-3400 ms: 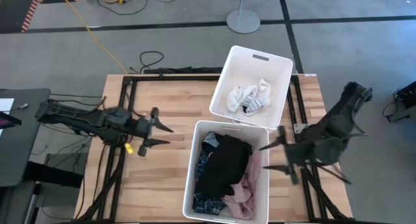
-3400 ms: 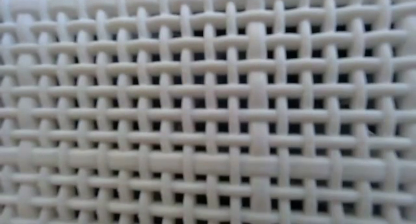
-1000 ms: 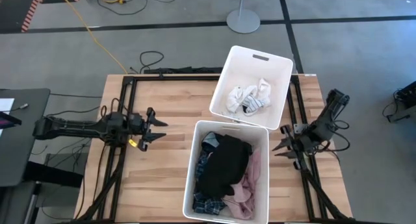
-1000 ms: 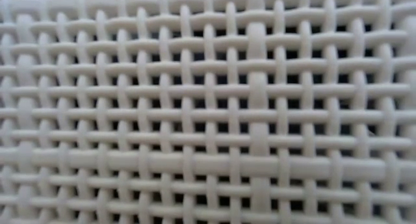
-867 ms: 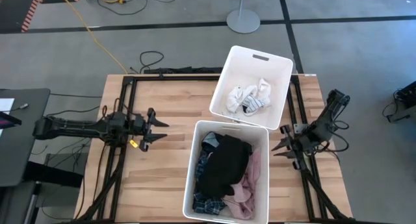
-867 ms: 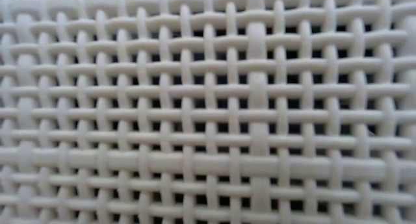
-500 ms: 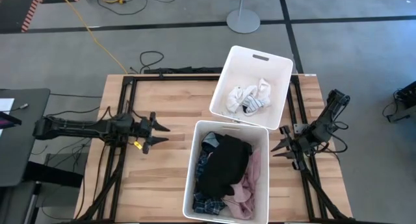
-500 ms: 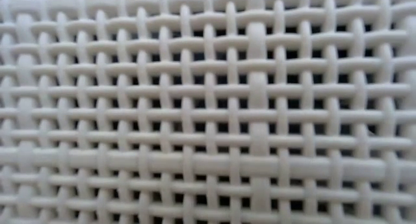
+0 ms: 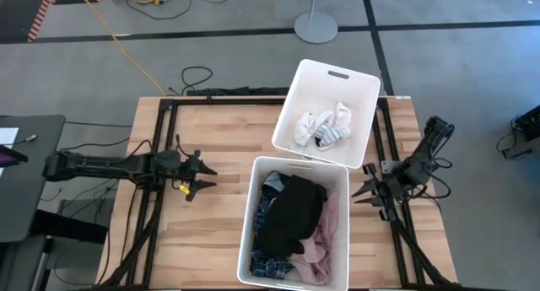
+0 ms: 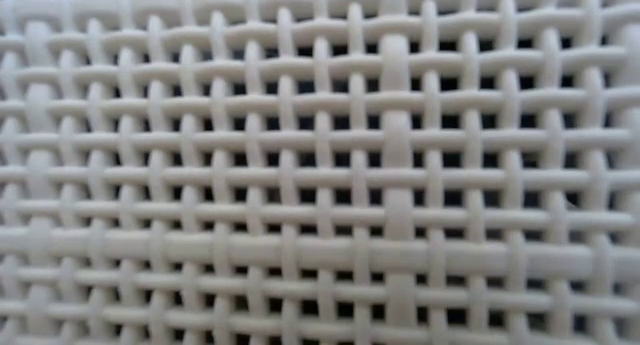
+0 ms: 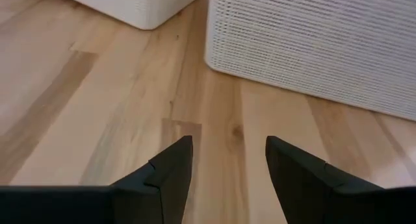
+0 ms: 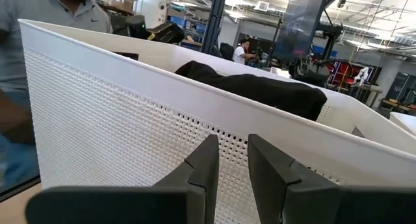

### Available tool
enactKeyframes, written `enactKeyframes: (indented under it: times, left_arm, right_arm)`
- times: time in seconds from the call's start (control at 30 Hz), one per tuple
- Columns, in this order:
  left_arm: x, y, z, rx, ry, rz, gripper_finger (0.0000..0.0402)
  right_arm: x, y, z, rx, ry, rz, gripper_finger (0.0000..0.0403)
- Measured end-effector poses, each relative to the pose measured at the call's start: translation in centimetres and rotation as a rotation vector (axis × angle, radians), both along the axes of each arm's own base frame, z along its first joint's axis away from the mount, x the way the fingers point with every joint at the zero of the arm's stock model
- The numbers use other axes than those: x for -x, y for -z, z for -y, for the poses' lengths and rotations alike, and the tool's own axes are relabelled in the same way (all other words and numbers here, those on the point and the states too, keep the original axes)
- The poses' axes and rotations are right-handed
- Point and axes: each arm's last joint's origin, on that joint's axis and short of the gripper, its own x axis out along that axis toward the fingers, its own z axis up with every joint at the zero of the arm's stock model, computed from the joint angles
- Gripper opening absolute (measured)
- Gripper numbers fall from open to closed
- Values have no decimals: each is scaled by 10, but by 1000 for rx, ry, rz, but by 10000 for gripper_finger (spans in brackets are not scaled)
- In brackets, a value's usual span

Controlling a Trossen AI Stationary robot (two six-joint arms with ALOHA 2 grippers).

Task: Sort clothes
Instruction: Return to Home Position

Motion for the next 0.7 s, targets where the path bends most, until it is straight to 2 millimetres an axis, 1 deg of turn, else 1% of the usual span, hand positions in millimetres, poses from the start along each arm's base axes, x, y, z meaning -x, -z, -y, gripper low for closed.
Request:
enactKeyframes:
  times: [0.2, 0.7]
  left_arm:
    - [-1, -2, -1, -13, -22, 27, 190]
    - [-1, -1, -1, -14, -27, 26, 190]
  right_arm:
    - [0, 0, 0, 1, 0, -1, 95]
    - [0, 0, 0, 1, 0, -1, 95]
